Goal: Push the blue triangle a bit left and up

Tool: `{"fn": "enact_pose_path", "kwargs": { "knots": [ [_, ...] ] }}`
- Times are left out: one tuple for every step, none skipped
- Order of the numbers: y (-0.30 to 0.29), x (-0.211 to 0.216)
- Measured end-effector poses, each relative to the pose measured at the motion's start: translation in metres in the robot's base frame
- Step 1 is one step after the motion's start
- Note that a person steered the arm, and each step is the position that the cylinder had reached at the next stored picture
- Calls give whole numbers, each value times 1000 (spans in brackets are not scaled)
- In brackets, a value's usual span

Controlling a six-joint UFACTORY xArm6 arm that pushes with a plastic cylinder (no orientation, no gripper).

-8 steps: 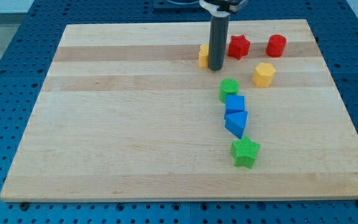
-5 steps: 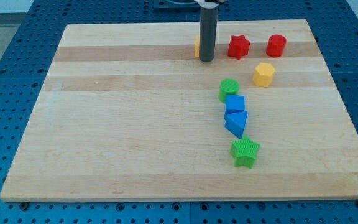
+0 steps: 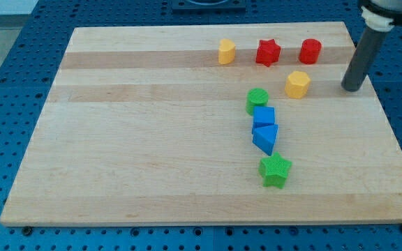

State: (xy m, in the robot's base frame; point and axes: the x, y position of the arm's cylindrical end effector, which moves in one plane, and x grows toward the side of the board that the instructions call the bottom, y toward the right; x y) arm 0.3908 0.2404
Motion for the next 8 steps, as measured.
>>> {"fn": "enact_pose_path", "kwargs": {
  "knots": [
    [-83, -8],
    [-118, -14],
    [-106, -14],
    [-102, -2],
    [-139, -5],
    [-196, -12],
    [-247, -12],
    [-278, -11]
  ]
}}
